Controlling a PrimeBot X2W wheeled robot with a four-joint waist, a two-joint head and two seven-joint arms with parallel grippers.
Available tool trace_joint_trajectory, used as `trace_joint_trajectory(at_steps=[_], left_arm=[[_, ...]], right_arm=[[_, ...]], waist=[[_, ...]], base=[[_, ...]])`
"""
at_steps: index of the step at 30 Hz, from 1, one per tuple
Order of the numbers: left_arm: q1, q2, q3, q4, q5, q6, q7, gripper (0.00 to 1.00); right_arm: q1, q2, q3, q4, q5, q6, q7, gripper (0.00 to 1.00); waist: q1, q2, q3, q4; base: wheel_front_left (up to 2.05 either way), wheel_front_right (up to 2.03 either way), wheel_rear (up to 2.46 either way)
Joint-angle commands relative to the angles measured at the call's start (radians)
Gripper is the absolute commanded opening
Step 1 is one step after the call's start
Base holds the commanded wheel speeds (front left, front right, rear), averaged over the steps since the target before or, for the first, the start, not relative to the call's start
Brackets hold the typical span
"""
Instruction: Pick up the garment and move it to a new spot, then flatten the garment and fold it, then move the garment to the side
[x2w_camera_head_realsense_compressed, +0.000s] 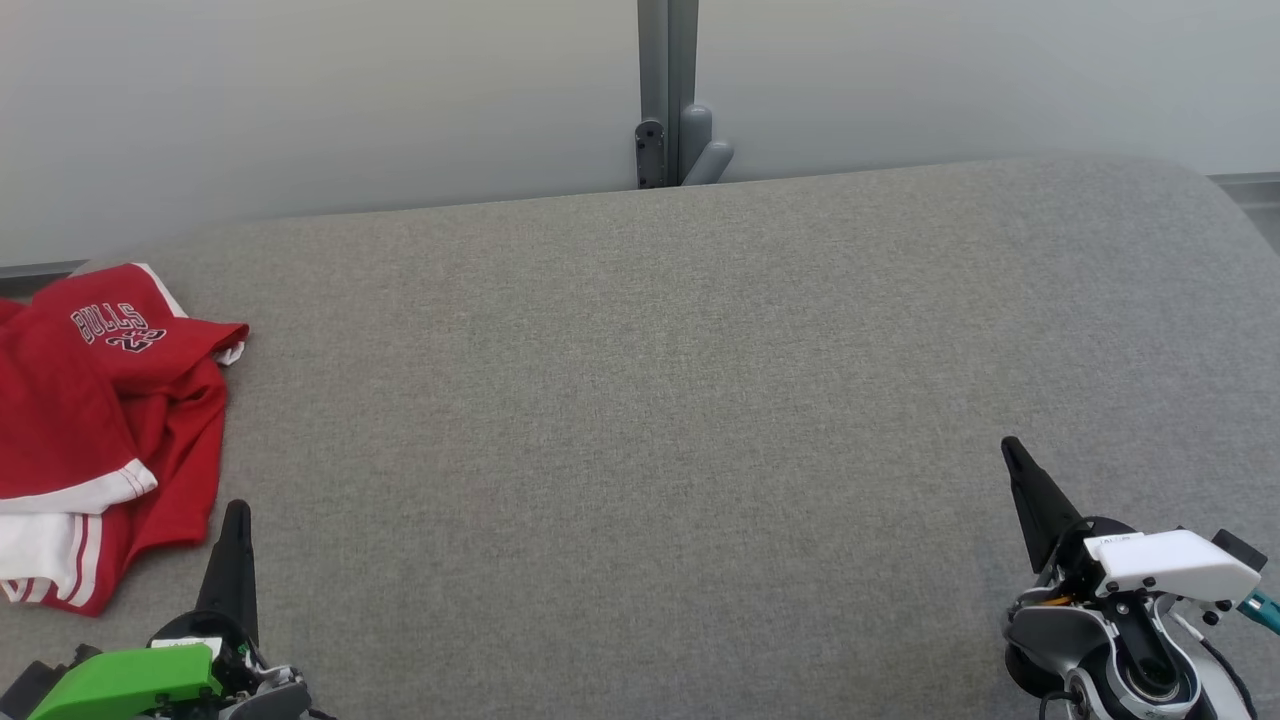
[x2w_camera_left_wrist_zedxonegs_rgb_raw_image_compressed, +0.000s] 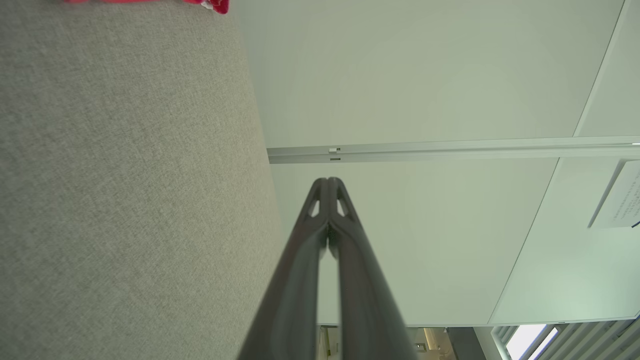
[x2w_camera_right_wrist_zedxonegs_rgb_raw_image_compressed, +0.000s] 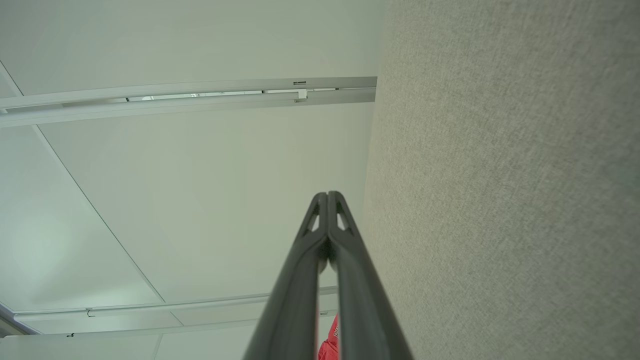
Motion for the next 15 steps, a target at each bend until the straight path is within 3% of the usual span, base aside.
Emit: trace_joint_trajectory(at_steps=[1,15], left_arm=[[-0.010,-0.001,0.002,0.000,-0.006,-0.007,0.002,0.00],[-0.010,-0.001,0.002,0.000,-0.006,-0.007,0.002,0.00]], right_arm=[[-0.006,-0.001,0.000,0.002,0.002,0.000,0.000,0.00],[-0.006,-0.001,0.000,0.002,0.002,0.000,0.000,0.00]], waist=[[0.0000,0.0000,0.000,0.000],[0.0000,0.0000,0.000,0.000]], base=[[0.00,0.00,0.00],[0.00,0.00,0.00]])
